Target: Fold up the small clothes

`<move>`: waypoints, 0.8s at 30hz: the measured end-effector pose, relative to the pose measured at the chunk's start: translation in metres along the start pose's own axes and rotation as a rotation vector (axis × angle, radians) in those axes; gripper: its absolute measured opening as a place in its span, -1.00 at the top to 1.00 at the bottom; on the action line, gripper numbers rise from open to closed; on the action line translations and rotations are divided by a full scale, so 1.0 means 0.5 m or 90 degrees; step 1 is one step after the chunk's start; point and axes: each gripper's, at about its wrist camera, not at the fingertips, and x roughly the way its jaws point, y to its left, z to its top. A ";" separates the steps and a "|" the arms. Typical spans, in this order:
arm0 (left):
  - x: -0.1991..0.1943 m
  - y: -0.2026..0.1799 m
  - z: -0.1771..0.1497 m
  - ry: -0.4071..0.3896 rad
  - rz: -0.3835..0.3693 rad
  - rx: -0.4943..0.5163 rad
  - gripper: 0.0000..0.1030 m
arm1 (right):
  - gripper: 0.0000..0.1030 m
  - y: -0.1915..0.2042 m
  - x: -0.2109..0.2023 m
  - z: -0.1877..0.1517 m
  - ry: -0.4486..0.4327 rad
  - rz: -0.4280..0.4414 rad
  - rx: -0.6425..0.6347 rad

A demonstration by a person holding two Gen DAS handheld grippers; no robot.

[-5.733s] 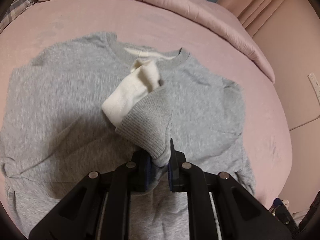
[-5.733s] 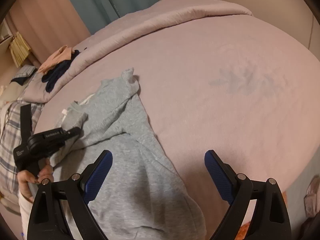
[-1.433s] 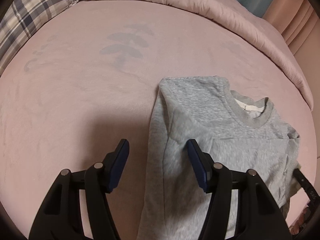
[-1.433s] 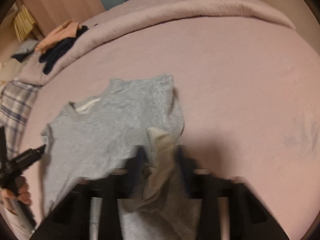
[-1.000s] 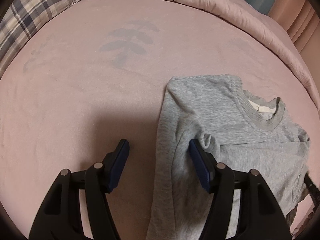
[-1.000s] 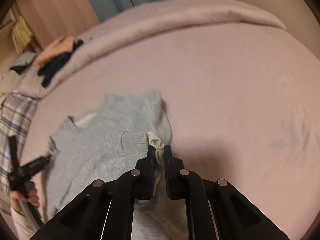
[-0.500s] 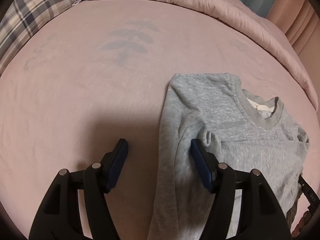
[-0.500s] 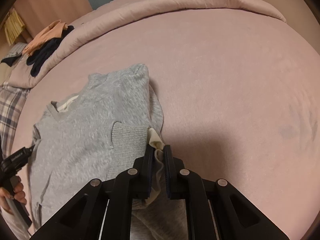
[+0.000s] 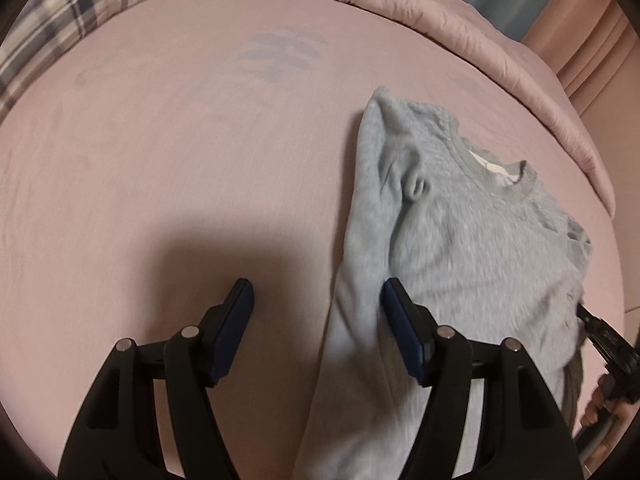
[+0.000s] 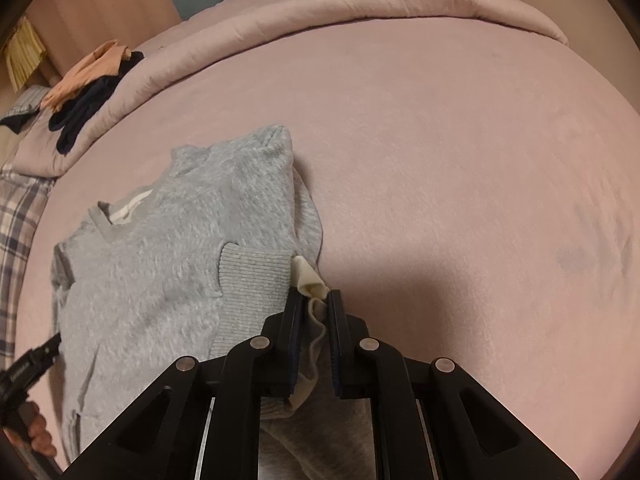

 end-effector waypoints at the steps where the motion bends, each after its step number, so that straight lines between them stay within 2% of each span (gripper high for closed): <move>1: -0.005 0.005 -0.010 0.005 -0.008 -0.003 -0.31 | 0.83 0.004 0.000 0.000 -0.001 -0.004 -0.005; 5: -0.017 -0.008 -0.053 0.015 0.001 0.041 -0.35 | 0.81 0.014 -0.007 -0.005 -0.011 -0.026 -0.031; 7: -0.026 -0.016 -0.079 0.013 0.006 0.058 -0.38 | 0.74 0.017 -0.012 -0.008 -0.013 -0.034 -0.041; 15: -0.056 -0.006 -0.135 0.039 -0.026 0.044 -0.39 | 0.67 0.013 -0.047 -0.042 -0.007 -0.052 -0.063; 16: -0.059 -0.002 -0.144 0.043 -0.030 0.042 -0.38 | 0.61 0.011 -0.053 -0.045 -0.005 -0.050 -0.065; 18: -0.070 0.003 -0.161 0.049 -0.037 0.040 -0.38 | 0.24 0.005 -0.072 -0.054 -0.008 -0.047 -0.064; 20: -0.084 0.007 -0.176 0.054 -0.044 0.040 -0.38 | 0.12 0.000 -0.092 -0.061 -0.020 -0.044 -0.060; 24: -0.116 0.020 -0.203 0.065 -0.077 0.019 -0.45 | -0.19 -0.028 -0.149 -0.081 -0.029 0.036 -0.041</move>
